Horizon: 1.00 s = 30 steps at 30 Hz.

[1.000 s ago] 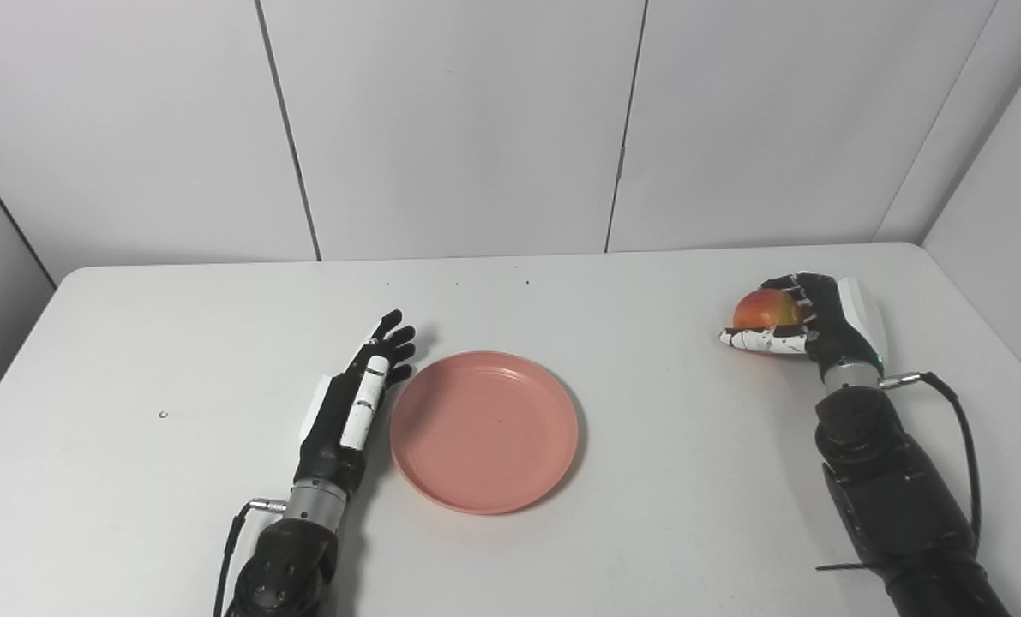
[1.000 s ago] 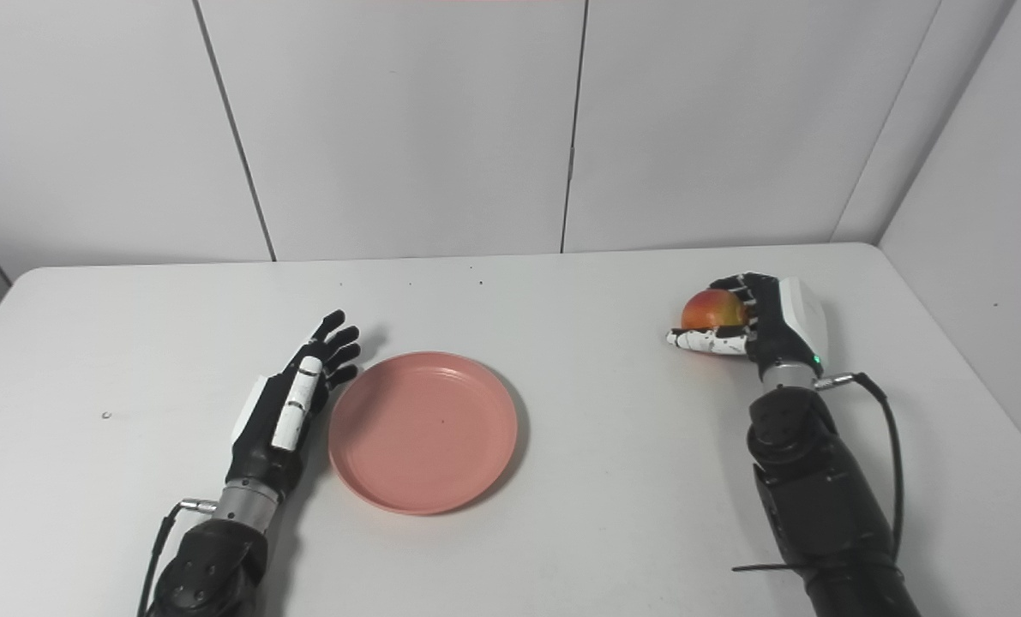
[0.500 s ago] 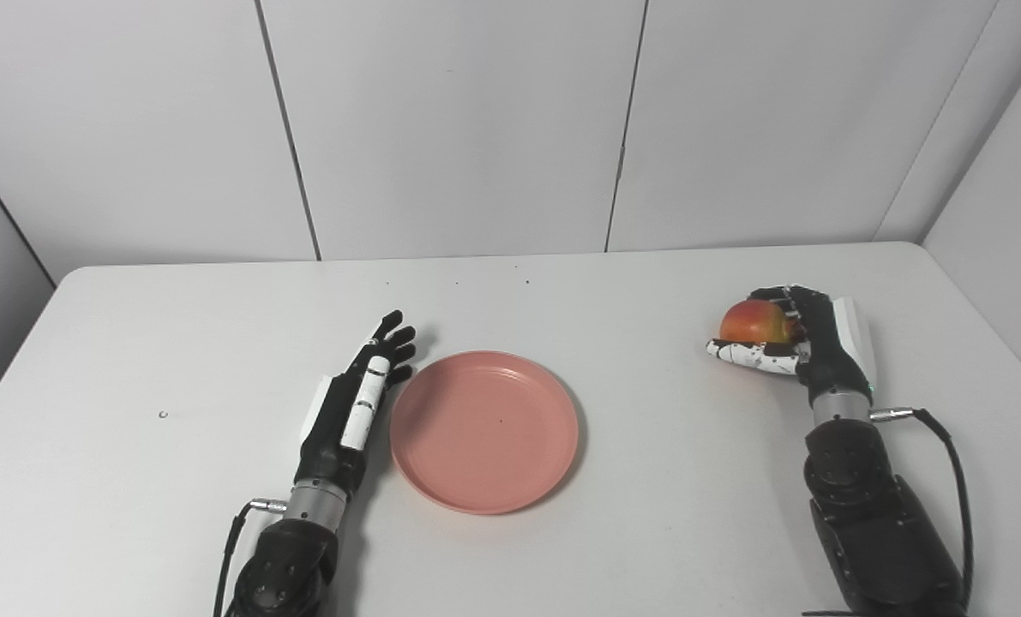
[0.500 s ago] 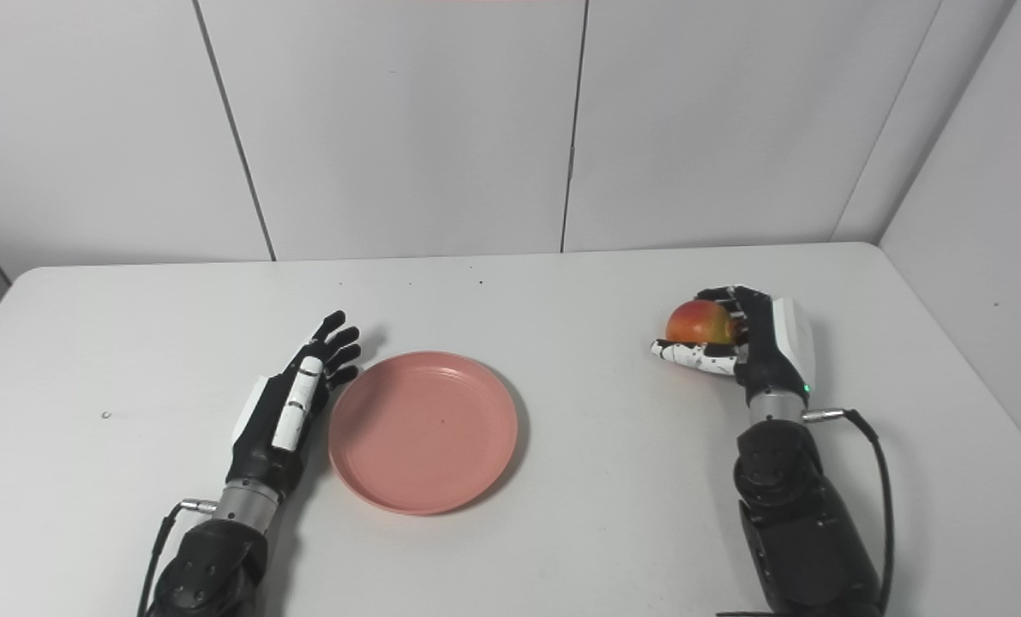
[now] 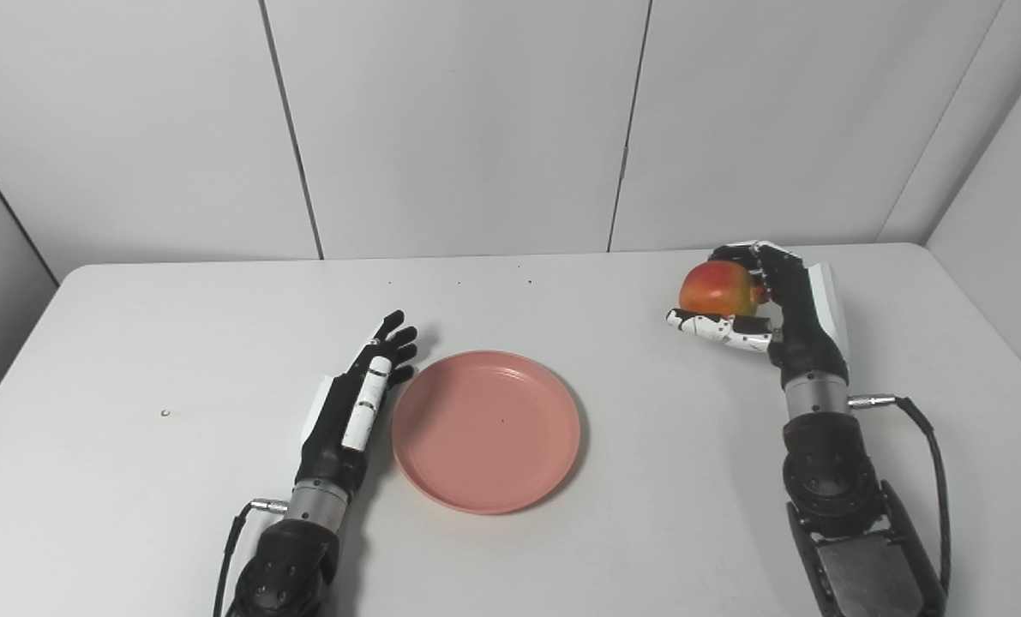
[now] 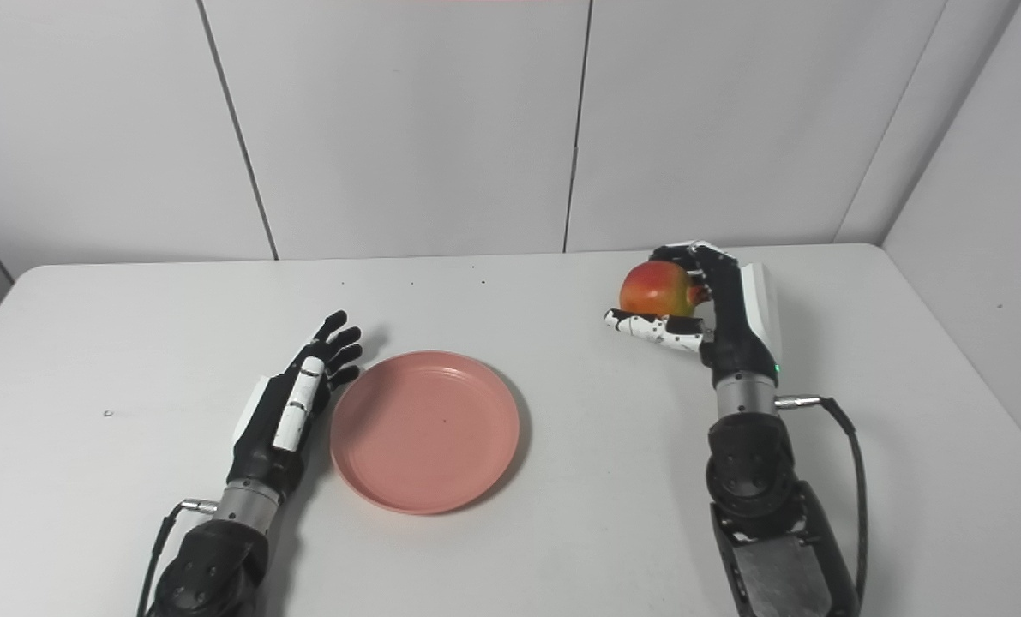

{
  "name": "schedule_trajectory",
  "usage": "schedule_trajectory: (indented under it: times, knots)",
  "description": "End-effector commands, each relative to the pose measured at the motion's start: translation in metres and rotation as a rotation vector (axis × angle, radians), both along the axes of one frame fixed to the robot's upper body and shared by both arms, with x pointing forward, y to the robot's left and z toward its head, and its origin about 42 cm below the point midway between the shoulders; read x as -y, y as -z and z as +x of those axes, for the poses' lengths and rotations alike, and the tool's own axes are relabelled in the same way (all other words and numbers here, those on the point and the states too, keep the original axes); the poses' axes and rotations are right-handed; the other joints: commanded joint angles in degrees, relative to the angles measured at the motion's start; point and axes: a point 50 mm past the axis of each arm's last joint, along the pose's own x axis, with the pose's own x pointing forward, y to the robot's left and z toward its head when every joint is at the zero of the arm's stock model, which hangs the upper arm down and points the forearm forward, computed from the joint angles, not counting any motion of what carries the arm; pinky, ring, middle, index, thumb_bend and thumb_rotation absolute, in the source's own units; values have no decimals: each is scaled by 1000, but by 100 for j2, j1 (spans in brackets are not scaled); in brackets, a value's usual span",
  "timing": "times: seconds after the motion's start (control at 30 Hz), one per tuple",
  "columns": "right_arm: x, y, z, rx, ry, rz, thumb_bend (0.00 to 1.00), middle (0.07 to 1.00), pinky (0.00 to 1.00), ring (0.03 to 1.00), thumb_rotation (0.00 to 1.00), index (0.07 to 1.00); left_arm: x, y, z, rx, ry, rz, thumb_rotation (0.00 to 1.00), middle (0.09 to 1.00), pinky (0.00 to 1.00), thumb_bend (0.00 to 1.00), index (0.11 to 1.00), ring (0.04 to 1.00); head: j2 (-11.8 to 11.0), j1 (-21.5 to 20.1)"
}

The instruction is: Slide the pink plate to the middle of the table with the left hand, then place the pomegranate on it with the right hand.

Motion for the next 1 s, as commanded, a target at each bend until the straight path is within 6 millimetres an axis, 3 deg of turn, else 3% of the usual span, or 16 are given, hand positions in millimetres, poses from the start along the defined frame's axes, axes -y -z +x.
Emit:
schedule_trajectory:
  times: [0.0,0.43,0.97]
  knots:
    - [-10,-27,1,104,-46,-6,517,484,440,434,0,523,2,-9,1,39,0,2,1000,903,871,415,901,897,4,6]
    - [-57,-19,-4,99,-197,7,515,482,414,419,0,532,2,-9,1,42,3,9,1000,901,875,426,900,897,11,5]
    - [-98,-14,-10,90,-336,5,514,486,394,410,0,534,5,-10,0,36,3,19,1000,901,874,409,901,900,33,104]
